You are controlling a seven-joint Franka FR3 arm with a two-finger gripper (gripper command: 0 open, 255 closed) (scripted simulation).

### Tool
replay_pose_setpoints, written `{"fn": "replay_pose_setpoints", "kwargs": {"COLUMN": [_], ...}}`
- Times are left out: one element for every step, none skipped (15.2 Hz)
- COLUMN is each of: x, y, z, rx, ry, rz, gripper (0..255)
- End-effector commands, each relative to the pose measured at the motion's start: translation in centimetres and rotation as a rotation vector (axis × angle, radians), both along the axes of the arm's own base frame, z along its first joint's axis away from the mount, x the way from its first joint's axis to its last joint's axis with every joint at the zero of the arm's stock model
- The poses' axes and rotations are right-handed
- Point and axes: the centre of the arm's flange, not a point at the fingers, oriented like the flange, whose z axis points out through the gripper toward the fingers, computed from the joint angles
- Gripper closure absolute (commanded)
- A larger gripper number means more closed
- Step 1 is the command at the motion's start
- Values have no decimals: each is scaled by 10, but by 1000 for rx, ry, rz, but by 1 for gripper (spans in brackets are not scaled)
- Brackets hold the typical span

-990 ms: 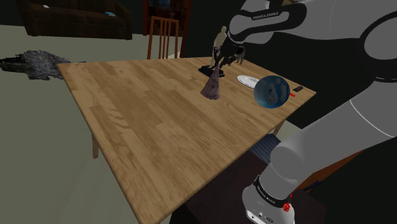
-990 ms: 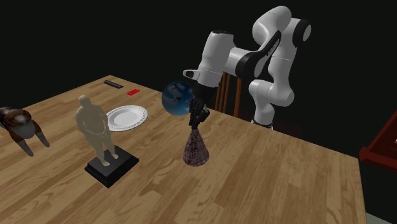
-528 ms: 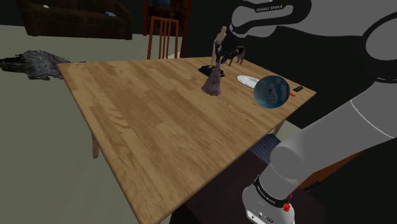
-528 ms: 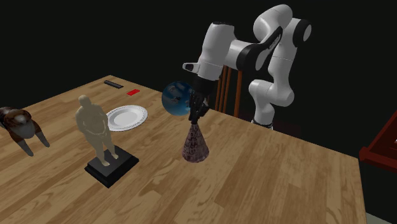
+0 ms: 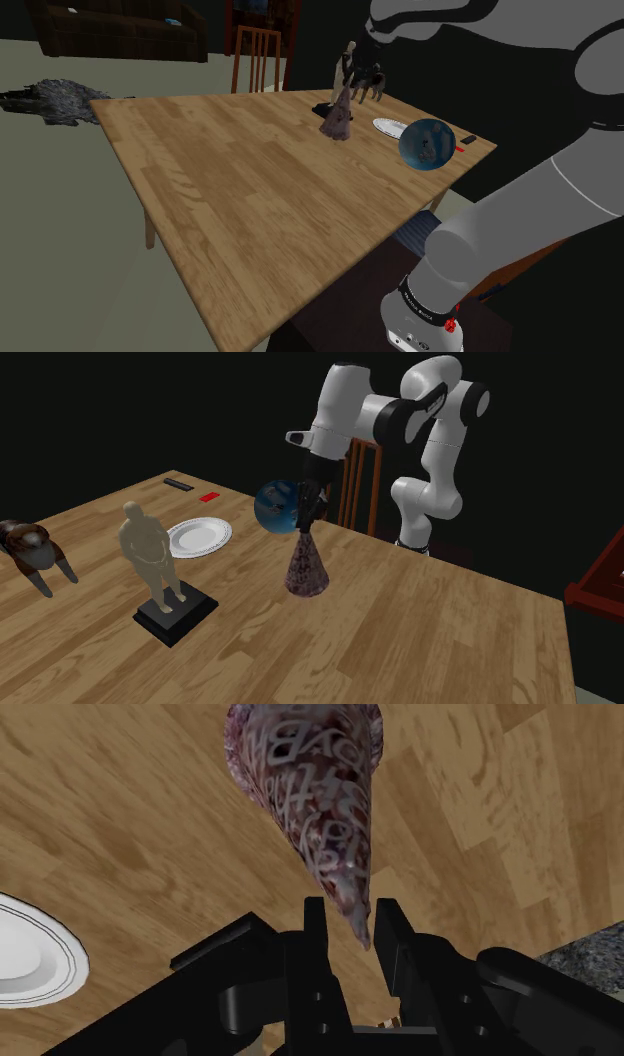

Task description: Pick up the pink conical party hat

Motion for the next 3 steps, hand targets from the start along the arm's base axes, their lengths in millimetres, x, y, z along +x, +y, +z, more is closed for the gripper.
{"fn": "replay_pose_setpoints", "kwargs": {"x": [-1,-1,-1], "y": [0,1,0], "z": [11,12,12], "rx": [0,0,0], "ry": [0,0,0], "rz": [0,0,0], "gripper": [255,255,255]}}
